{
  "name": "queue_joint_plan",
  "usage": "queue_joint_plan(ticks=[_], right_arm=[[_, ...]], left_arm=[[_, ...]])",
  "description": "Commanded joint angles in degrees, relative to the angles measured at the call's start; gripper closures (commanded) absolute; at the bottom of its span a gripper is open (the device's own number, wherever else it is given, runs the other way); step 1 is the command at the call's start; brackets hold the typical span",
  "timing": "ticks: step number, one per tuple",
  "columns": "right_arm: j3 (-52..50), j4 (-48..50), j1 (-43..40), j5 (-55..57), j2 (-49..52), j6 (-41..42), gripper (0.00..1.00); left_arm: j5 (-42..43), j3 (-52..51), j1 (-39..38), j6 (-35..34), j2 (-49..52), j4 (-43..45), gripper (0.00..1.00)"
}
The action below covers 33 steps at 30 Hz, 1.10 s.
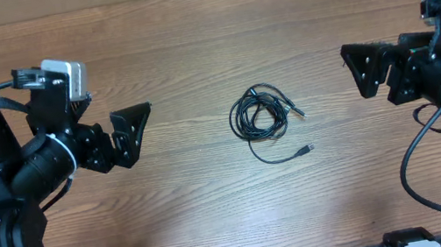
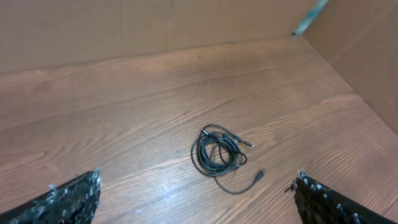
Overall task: Untangle cables
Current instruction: 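Move the right gripper over the black cable coil and lower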
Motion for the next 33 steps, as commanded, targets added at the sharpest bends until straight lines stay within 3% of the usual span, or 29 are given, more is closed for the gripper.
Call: queue_joint_plan(ticks=[1, 8, 14, 17, 23, 27, 30, 33], right_arm=[[1.55, -0.33, -0.04, -1.27, -0.31, 0.0, 0.0], [1.51, -3.23, -0.04, 0.55, 0.87, 0.04, 0.0], [1.22, -12.92, 0.09, -0.7, 8.81, 9.27, 0.0], [-0.02, -15.85, 1.38, -2.93, 13.86, 9.22, 0.0], [-3.32, -13.11, 8.9, -2.56, 22.03, 0.87, 0.0], [-5.2, -9.62, 15.32, 5.7, 26.62, -3.26, 0.0], [-5.79, -7.54, 18.73, 13.03, 29.97, -3.61, 0.0], [-6.34, -7.04, 21.14, 14.03, 34.01, -9.57, 0.0]], left_arm=[[-3.1, 2.86, 0.0, 0.48, -2.45, 1.51, 0.0], [-12.85, 8.66, -0.17, -6.88, -5.44, 11.69, 0.0], [-13.66, 12.7, -0.17, -8.94, -5.35, 7.23, 0.0], [-13.66, 12.63, -0.17, -9.18, -5.09, 2.82, 0.0], [-13.57, 11.87, -0.17, -4.31, -3.37, -8.81, 0.0], [-13.64, 11.78, -0.17, 0.02, -1.07, -14.16, 0.0], [-13.66, 11.78, -0.17, 0.79, 0.7, -15.58, 0.0], [-13.68, 11.78, -0.17, 0.79, 2.64, -15.8, 0.0]])
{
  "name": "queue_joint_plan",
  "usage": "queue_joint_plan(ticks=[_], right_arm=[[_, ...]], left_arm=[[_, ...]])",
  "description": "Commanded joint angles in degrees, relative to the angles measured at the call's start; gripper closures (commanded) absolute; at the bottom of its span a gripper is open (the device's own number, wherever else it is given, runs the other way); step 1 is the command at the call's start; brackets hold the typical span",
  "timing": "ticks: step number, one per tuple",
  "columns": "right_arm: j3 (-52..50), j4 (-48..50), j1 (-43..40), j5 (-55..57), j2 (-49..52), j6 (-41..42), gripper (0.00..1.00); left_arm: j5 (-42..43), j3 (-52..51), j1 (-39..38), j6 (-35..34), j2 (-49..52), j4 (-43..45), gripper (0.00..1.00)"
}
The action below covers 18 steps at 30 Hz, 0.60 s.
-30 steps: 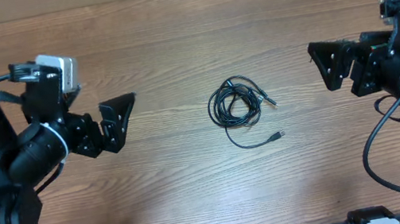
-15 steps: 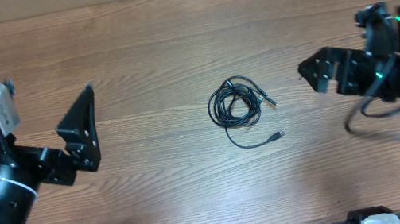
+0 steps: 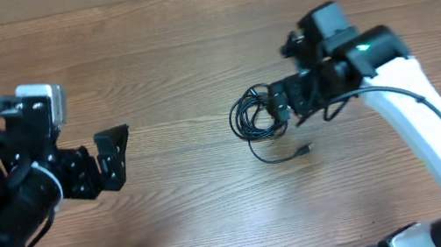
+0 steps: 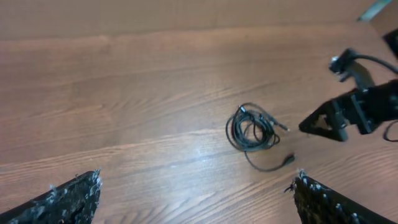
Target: Untangle cables
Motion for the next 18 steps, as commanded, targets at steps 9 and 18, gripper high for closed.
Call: queue_joint_plan(ticks=[9, 18], right_arm=[[-1.73, -1.27, 7.39, 4.31, 12.35, -17.44, 0.0], [-1.81, 2.78, 8.72, 1.55, 12.41, -23.15, 0.0]], left_arm=[[-1.7, -0.2, -0.17, 3.89, 7.91, 0.11, 0.0], [-1.66, -0.22, -0.17, 3.89, 11.32, 0.46, 0.0]])
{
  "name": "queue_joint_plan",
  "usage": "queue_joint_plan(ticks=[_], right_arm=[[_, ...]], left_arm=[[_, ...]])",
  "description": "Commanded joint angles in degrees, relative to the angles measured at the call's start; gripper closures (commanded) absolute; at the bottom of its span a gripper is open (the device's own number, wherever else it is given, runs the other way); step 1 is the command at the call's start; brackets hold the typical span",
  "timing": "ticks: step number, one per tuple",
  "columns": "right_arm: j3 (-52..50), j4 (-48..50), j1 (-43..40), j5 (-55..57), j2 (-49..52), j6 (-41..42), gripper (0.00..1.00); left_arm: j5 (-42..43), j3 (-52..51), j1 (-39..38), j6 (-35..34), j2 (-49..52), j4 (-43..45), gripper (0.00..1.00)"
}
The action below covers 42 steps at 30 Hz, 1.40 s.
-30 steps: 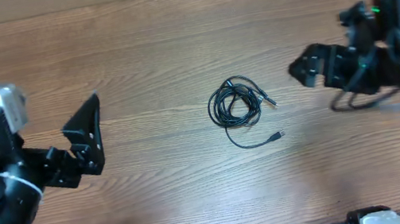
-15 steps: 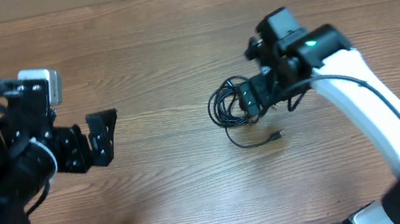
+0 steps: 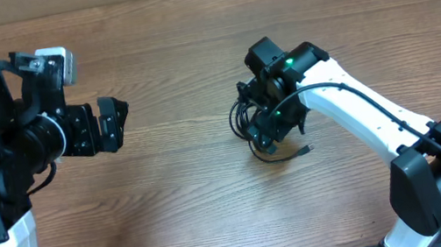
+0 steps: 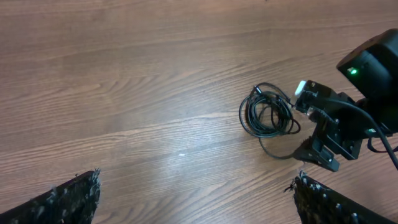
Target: Untangle cables
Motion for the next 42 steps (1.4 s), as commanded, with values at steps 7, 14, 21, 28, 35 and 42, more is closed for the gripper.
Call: queue_joint_plan(ticks=[7, 14, 21, 28, 35, 42], right_arm=[[-4.9, 8.87, -0.11, -1.01, -0.76, -3.15, 0.0], [-8.11, 12.28, -0.11, -1.2, -0.74, -2.89, 0.15], [-8.31, 14.16, -0.11, -1.14, -0.74, -1.92, 0.81], [-8.31, 17.66, -0.11, -1.16, -0.74, 0.79, 0.96], [-8.31, 17.9, -0.11, -1.14, -0.74, 0.76, 0.96], [-7.34, 17.33, -0.22, -0.52, -0.81, 3.85, 0.96]], left_arm=[[-0.31, -0.15, -0.17, 1.11, 2.19, 1.05, 0.0], [-0.28, -0.15, -0.17, 1.09, 2.23, 1.57, 0.01], [-0.31, -0.15, -0.17, 1.09, 2.23, 1.6, 0.0], [-0.31, -0.15, -0.17, 1.07, 2.43, 1.86, 0.0], [-0.28, -0.17, -0.17, 1.05, 2.75, 2.47, 0.0], [0.09, -0.15, -0.17, 1.05, 2.8, 2.43, 0.0]])
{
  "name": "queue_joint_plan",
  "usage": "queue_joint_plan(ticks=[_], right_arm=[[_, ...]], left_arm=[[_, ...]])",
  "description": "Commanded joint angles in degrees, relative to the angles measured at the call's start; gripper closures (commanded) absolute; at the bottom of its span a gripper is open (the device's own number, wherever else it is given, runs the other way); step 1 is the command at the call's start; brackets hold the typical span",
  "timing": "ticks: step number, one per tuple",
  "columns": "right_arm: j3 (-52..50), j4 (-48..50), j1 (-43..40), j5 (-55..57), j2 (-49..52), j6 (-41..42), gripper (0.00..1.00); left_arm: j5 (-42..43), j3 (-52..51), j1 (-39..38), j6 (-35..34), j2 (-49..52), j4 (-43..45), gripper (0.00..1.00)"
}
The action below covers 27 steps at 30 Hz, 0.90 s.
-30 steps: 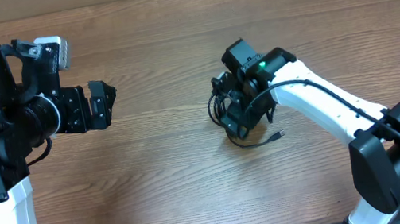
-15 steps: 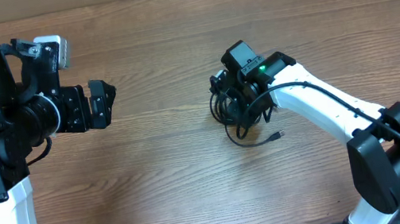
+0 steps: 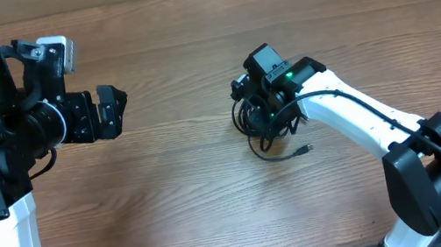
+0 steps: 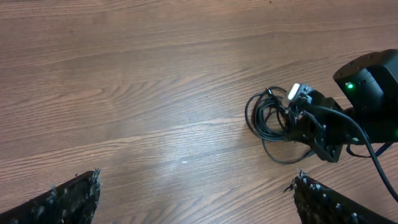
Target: Untangle cables
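Note:
A black cable lies coiled on the wooden table, and its loose tail ends in a plug. My right gripper is down on the coil's right side, its fingers lost among the loops. The left wrist view shows the coil with the right gripper pressed against it. My left gripper hangs open far to the left of the coil, holding nothing. Its two fingertips sit in the bottom corners of its own view.
Brown cardboard walls run along the table's far edge. The right arm's white link stretches across the table from the lower right toward the coil.
My right gripper has shifted slightly up and left on the coil, covering more of its right side. The left gripper has edged a little forward. The coil's place is unchanged.
Both grippers first hung open at the table's sides, with the coil untouched in the middle. The right gripper then stood just right of the coil, and later on its lower right part. Now it sits on the coil's right side.

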Motion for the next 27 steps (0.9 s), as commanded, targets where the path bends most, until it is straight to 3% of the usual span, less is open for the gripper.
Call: queue_joint_plan(ticks=[1, 9, 19, 27], right_arm=[[1.4, -0.61, -0.22, 0.57, -0.92, 3.06, 0.96], [14.6, -9.38, -1.09, 3.54, -3.5, 3.69, 0.97], [22.29, -10.84, -1.25, 3.58, -9.86, 3.89, 0.96], [22.45, -12.22, -1.25, 6.82, -12.22, 4.96, 0.96]], left_arm=[[0.26, -0.15, -0.17, 1.03, 0.35, 0.11, 0.0], [0.28, -0.15, -0.17, 1.03, 1.2, 1.64, 0.0], [0.96, -0.24, -0.2, -0.63, 2.71, 0.17, 0.0], [14.03, -1.07, -0.2, 6.32, 9.11, -4.17, 0.0]])
